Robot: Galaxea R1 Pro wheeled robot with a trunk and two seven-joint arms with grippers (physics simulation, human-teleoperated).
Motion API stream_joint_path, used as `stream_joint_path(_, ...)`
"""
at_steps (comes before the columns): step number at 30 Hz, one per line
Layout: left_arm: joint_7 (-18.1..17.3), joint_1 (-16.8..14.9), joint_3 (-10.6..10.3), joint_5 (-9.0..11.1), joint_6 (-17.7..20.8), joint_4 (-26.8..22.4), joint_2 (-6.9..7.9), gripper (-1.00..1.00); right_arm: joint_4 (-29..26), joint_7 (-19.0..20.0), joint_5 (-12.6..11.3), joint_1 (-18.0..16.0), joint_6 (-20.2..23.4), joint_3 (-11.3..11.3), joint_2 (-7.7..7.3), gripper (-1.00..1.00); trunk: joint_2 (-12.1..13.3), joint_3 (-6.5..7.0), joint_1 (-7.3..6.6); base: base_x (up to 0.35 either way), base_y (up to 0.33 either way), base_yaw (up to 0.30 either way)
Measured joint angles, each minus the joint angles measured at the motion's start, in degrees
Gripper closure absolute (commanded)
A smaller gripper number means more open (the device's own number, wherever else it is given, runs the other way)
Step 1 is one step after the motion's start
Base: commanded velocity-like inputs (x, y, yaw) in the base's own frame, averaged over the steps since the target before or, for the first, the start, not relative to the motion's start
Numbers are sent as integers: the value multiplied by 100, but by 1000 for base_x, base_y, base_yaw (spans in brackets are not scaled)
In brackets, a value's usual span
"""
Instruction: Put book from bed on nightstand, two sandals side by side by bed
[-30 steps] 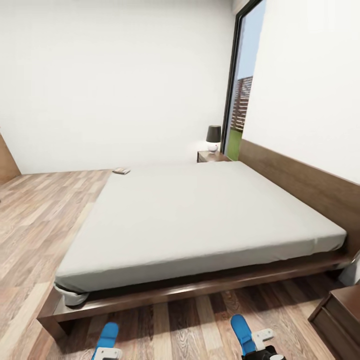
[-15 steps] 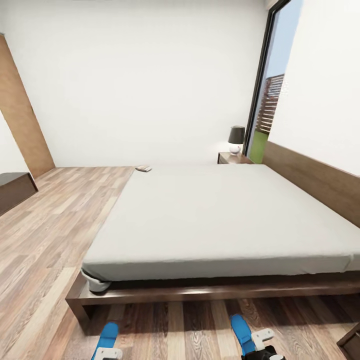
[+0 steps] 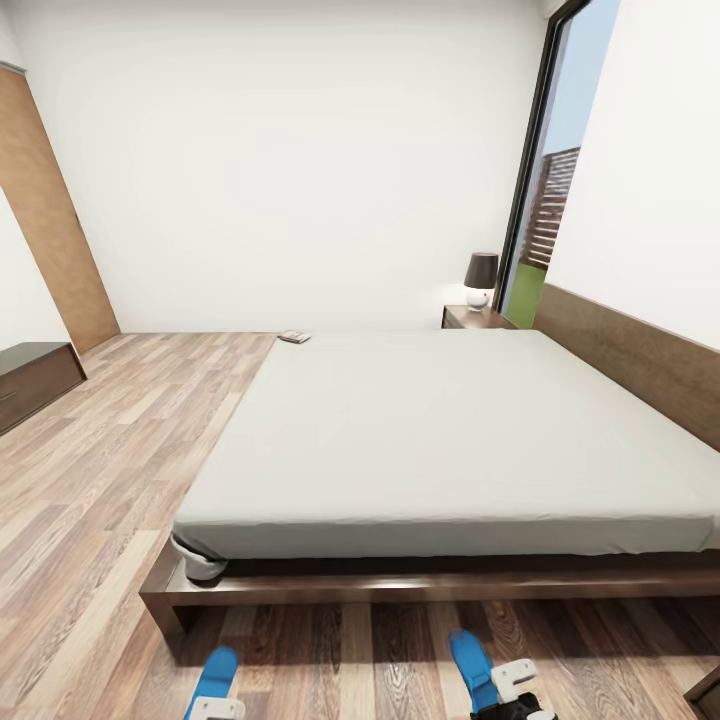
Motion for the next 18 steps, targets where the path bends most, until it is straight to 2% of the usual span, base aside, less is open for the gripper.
stream_joint_path(3, -12, -13, 5, 7, 220, 11, -7, 100, -37, -10, 1, -2, 3, -14, 98, 100, 0, 0, 0, 0, 0, 0)
stream_joint_path(5, -22, -46, -4, 23, 671, 1, -20, 100, -74, -164, -2, -1, 38, -17, 343, 100, 0, 0, 0, 0, 0, 0)
stream_joint_path(6, -23, -56, -6, 20, 791, -9, -26, 100, -77, -282, 7, -1, 50, -34, 415, 100, 0, 0, 0, 0, 0, 0)
stream_joint_path(9, -26, -147, -19, 20, 1321, -26, -130, 100, -91, -1066, 1, -2, 154, -47, 702, 100, 0, 0, 0, 0, 0, 0)
stream_joint_path(11, -26, -204, -21, 11, 1512, -22, -205, 100, -92, -1330, 1, -2, 220, -52, 806, 100, 0, 0, 0, 0, 0, 0)
stream_joint_path(14, -29, -240, -19, 6, 1577, -14, -251, 100, -59, -1459, -4, -2, 262, -58, 854, 100, 0, 0, 0, 0, 0, 0)
stream_joint_path(18, -57, -257, -15, 21, 1257, -5, -258, 100, -16, -1283, -6, -2, 273, -71, 842, 100, 0, 0, 0, 0, 0, 0)
